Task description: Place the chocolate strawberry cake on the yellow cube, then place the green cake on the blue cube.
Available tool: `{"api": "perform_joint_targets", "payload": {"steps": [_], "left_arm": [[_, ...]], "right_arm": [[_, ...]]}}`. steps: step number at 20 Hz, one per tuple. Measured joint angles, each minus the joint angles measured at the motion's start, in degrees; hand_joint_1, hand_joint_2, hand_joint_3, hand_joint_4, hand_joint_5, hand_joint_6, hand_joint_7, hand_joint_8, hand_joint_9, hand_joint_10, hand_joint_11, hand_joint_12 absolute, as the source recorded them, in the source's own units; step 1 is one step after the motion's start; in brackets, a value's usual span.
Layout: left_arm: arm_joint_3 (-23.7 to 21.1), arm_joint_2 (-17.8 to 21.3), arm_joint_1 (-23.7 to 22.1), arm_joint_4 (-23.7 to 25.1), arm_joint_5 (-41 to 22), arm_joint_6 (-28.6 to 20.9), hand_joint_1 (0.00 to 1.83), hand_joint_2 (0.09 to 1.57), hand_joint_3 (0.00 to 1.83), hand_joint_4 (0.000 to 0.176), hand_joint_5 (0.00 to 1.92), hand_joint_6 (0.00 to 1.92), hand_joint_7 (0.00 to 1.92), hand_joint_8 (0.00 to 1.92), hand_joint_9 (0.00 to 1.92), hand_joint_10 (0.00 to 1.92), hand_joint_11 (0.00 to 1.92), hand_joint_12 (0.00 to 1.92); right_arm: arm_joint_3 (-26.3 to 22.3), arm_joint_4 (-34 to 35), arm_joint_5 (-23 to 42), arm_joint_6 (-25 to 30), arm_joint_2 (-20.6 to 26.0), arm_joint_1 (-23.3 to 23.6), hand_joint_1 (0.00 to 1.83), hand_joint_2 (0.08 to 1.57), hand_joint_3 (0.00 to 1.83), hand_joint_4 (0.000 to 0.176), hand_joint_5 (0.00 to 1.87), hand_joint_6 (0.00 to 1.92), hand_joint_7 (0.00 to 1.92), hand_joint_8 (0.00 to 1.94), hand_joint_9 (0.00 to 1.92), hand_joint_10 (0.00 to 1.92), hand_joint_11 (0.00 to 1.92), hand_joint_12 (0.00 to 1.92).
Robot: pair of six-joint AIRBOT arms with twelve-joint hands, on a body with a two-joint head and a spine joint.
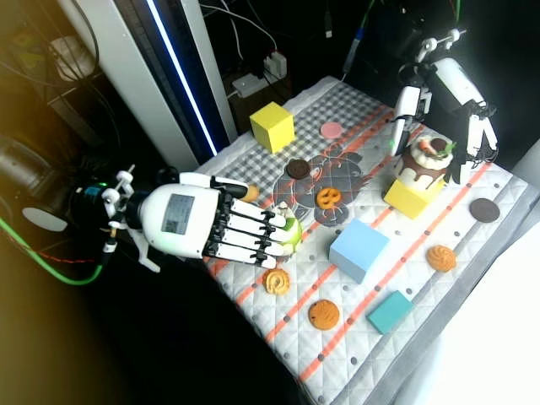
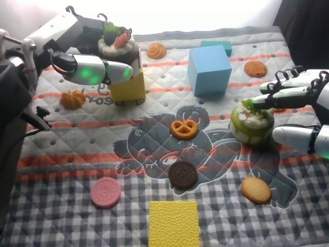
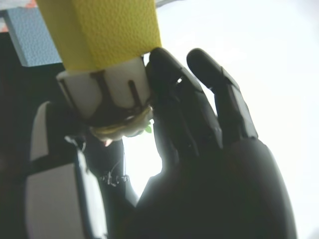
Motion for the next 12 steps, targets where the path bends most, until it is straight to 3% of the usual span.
{"api": "perform_joint_targets", "payload": {"steps": [3,4,6,7,8,9,10,11,12], "left_arm": [[-0.35,0.07,0.46,0.2,-0.55,0.0,0.91,0.92,0.0,0.007,0.61,0.0,0.82,0.0,0.69,0.77,0.25,1.5],[-0.79,0.31,0.46,0.0,-0.68,0.0,0.89,0.93,0.0,0.006,0.58,0.0,0.81,0.0,0.67,0.77,0.23,1.5],[-1.33,0.48,0.72,0.59,-1.14,0.04,0.86,0.91,0.0,0.043,0.43,0.0,0.62,0.0,0.62,0.41,0.21,1.27],[-1.84,0.72,1.05,0.74,-1.57,0.04,0.86,0.9,0.0,0.054,0.39,0.0,0.57,0.0,0.62,0.24,0.16,1.24],[-2.4,1.03,1.33,0.96,-1.79,0.07,0.85,0.89,0.0,0.082,0.33,0.0,0.5,0.0,0.56,0.14,0.07,1.26],[-2.47,1.16,1.62,1.16,-1.92,0.0,0.85,0.89,0.0,0.082,0.33,0.0,0.5,0.0,0.56,0.14,0.07,1.26],[-2.75,1.2,1.9,0.9,-1.95,0.09,0.82,0.88,0.0,0.109,0.27,0.0,0.4,0.0,0.46,0.05,0.0,1.18],[-2.86,1.18,2.08,0.94,-1.46,0.11,0.82,0.88,0.0,0.109,0.27,0.0,0.4,0.0,0.46,0.05,0.0,1.18],[-3.06,1.18,2.08,1.01,-0.94,0.09,0.82,0.88,0.0,0.113,0.25,0.0,0.37,0.0,0.42,0.02,0.0,1.12]], "right_arm": [[0.0,0.02,0.02,0.02,-0.02,0.0,0.2,1.32,0.0,0.024,0.63,0.0,0.48,0.0,0.49,0.0,0.41,0.42],[0.0,0.04,0.02,0.02,-0.02,0.0,0.17,1.32,0.0,0.048,0.61,0.0,0.47,0.0,0.48,0.0,0.42,0.44],[0.02,0.07,0.02,0.02,-0.02,0.0,0.15,1.32,0.0,0.034,0.62,0.0,0.46,0.0,0.48,0.0,0.41,0.45],[0.02,0.07,0.02,0.02,-0.02,0.0,0.15,1.32,0.0,0.033,0.62,0.0,0.47,0.0,0.48,0.0,0.4,0.44],[0.0,0.07,0.04,0.0,-0.09,0.0,0.15,1.32,0.0,0.032,0.62,0.0,0.47,0.01,0.48,0.0,0.41,0.45],[0.02,0.07,0.02,0.02,-0.07,0.0,0.15,1.32,0.0,0.032,0.62,0.0,0.47,0.01,0.48,0.0,0.41,0.45],[0.0,0.07,0.02,0.02,-0.11,0.0,0.16,1.32,0.0,0.031,0.61,0.0,0.46,0.0,0.48,0.0,0.4,0.45],[0.02,0.07,0.04,0.02,-0.11,0.0,0.16,1.32,0.0,0.031,0.61,0.0,0.46,0.0,0.48,0.0,0.4,0.45],[0.0,0.07,0.04,0.02,-0.13,-0.02,0.17,1.32,0.0,0.046,0.6,0.0,0.46,0.0,0.48,0.0,0.41,0.46]]}}
